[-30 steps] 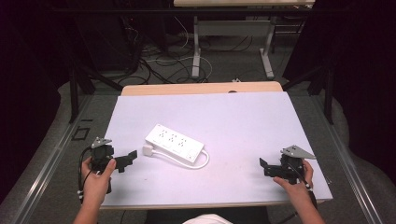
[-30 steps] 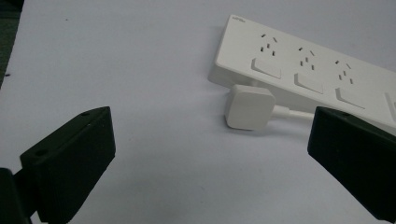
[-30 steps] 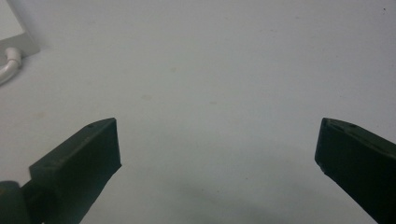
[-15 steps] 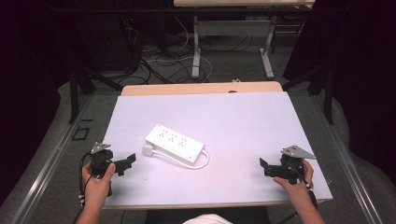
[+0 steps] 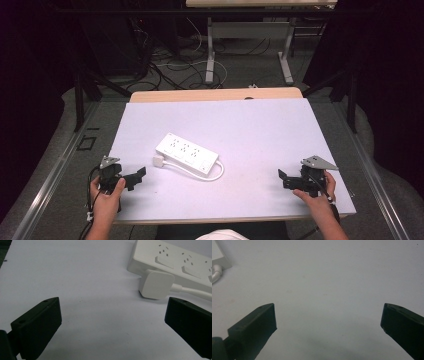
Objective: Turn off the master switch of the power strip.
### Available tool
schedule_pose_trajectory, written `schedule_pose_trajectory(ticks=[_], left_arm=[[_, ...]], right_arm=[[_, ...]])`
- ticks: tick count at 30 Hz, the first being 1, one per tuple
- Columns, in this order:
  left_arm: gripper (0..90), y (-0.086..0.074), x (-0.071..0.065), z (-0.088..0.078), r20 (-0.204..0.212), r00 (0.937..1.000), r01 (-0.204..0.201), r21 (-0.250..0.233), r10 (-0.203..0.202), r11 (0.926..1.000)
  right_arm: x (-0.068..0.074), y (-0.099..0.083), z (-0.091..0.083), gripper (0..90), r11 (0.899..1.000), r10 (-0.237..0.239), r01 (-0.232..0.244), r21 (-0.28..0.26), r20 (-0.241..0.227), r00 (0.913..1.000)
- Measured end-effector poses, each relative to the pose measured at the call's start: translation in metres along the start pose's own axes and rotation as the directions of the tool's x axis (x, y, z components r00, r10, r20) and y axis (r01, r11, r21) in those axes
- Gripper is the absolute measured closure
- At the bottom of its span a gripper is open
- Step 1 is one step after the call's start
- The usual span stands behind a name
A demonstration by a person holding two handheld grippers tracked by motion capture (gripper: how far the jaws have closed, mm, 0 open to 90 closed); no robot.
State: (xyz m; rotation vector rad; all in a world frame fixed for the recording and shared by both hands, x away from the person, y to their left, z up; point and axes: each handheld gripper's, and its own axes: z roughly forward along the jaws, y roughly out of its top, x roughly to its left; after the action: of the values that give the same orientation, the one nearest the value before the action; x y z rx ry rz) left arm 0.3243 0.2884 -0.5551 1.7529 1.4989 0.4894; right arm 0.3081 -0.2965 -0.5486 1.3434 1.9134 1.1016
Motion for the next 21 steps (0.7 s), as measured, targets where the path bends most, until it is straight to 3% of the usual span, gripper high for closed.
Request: schedule_pose_trajectory(ticks=[5,21], left_arm=[[0.8,-0.003,0.0007,0.0014,-0.015,0.9998,-0.014,0.003,0.014,0.9999],[0.7,-0.0079,0.0028,0.0044,-0.013,0.9999,-0.004,0.012,0.004,0.9999]], right_arm=[[-0.0002,0.0,0.0,0.0,1.0,-0.001,0.001,0.0,0.0,1.0],[0.0006,-0.0004,0.0012,0.0,1.0,0.001,0.0,0.005,-0.002,1.0]])
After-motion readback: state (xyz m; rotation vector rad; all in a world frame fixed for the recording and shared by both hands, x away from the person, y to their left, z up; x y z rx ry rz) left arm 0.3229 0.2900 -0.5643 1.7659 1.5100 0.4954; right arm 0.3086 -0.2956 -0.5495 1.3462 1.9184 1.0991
